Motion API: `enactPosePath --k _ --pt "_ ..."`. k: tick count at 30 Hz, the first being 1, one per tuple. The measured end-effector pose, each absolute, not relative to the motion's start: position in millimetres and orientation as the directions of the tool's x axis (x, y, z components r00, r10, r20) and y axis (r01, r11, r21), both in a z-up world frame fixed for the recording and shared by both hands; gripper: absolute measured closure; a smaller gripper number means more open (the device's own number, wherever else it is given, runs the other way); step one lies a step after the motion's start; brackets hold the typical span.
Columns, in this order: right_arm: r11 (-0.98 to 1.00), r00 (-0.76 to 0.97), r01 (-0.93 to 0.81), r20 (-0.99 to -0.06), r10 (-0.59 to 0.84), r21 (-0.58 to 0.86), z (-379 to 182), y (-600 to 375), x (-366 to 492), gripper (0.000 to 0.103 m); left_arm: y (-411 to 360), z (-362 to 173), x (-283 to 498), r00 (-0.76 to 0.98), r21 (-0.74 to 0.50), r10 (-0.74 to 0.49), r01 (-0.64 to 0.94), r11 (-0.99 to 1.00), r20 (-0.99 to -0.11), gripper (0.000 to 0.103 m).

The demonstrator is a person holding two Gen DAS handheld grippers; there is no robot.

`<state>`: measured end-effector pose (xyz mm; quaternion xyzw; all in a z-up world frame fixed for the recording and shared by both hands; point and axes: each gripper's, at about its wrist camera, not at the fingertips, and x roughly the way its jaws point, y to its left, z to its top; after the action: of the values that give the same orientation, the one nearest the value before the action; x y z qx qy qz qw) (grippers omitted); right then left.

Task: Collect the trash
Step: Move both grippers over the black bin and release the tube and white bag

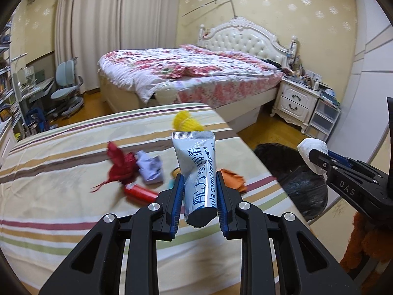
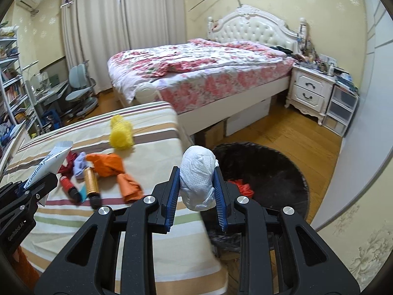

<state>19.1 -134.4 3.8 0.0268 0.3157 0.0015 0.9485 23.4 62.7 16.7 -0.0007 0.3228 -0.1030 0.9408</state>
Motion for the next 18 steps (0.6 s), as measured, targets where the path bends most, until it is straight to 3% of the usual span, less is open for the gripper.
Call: enactPosePath --k 18 --pt "0.989 0.758 0.14 -0.648 -0.072 0.055 -31 -207 55 0.076 -46 -13 83 0.697 -0.038 -0.276 0.337 0.941 -0.661 0.077"
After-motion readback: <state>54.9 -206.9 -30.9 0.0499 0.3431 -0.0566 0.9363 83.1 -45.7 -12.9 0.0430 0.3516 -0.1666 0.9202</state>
